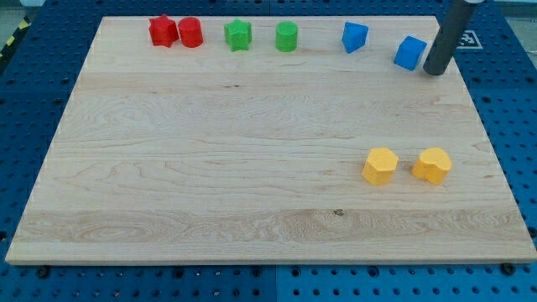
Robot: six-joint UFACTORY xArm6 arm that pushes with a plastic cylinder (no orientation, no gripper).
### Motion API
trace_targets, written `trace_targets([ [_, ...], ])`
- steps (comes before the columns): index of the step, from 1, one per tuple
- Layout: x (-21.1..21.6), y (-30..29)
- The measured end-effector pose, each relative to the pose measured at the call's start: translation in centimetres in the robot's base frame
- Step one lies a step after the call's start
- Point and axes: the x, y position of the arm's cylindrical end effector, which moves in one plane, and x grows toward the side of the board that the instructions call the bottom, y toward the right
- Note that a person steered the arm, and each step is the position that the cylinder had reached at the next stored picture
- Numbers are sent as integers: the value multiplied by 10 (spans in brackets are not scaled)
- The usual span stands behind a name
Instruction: Place the blue cube right to the blue triangle
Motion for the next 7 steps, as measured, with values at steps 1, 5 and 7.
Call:
trace_targets([
  [1, -3, -7],
  [5, -2, -47],
  [7, -8, -50],
])
